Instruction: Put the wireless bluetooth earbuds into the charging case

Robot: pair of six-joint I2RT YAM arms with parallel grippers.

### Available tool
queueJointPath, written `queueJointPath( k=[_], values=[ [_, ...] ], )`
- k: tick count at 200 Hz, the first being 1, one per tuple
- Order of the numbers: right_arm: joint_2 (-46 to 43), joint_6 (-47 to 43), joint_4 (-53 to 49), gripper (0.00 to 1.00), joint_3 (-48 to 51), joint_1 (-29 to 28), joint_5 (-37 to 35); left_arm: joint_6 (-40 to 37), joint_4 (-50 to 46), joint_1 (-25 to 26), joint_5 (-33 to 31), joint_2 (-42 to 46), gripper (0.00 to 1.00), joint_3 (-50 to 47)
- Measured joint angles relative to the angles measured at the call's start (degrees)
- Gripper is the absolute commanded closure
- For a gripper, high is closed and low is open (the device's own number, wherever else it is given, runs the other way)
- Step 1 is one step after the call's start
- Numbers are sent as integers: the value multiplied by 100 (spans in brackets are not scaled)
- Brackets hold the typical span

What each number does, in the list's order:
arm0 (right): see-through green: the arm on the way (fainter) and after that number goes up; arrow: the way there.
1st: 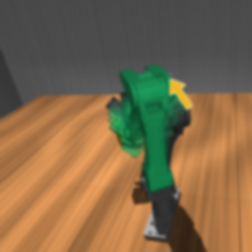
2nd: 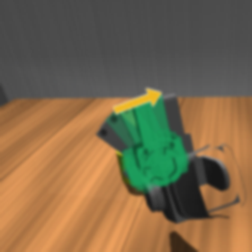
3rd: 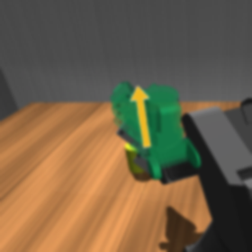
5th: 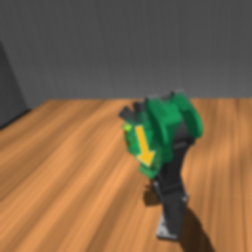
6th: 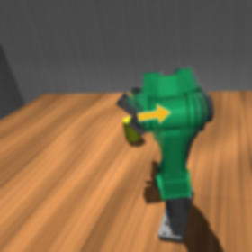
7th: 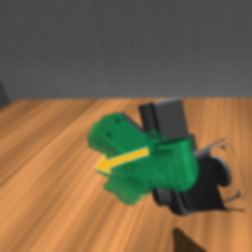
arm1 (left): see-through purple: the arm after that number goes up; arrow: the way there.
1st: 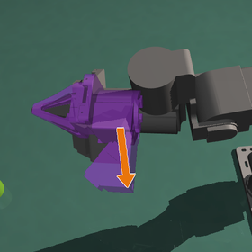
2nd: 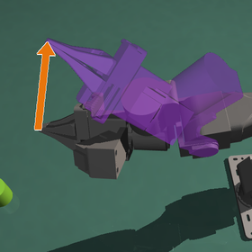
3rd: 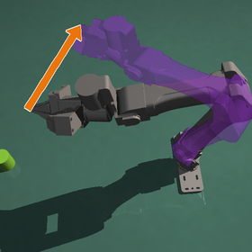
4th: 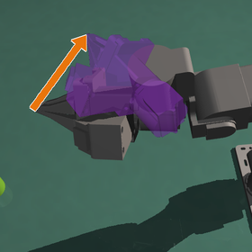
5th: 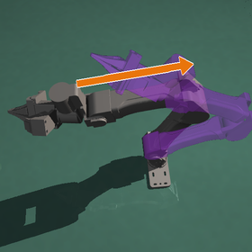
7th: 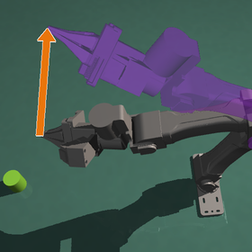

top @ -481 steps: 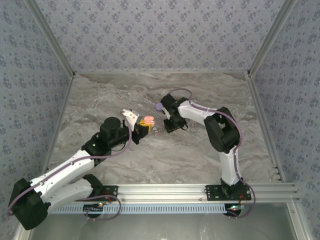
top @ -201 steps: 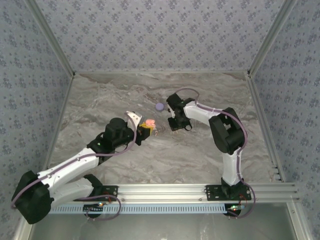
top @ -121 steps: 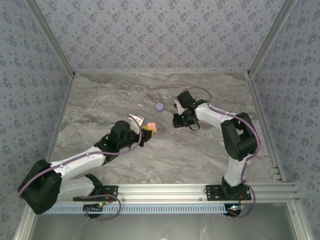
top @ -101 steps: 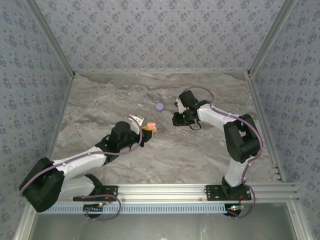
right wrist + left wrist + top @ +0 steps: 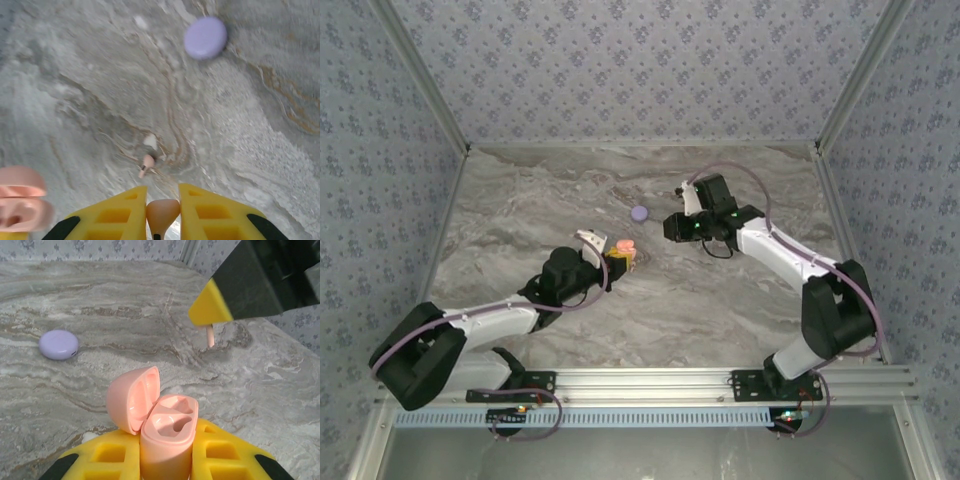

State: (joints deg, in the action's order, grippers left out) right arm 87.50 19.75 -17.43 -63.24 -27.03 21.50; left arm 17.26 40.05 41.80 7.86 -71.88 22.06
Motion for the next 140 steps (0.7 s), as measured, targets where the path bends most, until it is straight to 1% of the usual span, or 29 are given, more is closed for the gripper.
queueJointPath(
  k=[65,140],
  values=[
    [-393,157,328,78,0,-201,247,-4,678,37,26,-131,81,-55],
    [-664,323,706,78,0,-533,302,-17,841,85,24,-144,82,-35]
  ],
)
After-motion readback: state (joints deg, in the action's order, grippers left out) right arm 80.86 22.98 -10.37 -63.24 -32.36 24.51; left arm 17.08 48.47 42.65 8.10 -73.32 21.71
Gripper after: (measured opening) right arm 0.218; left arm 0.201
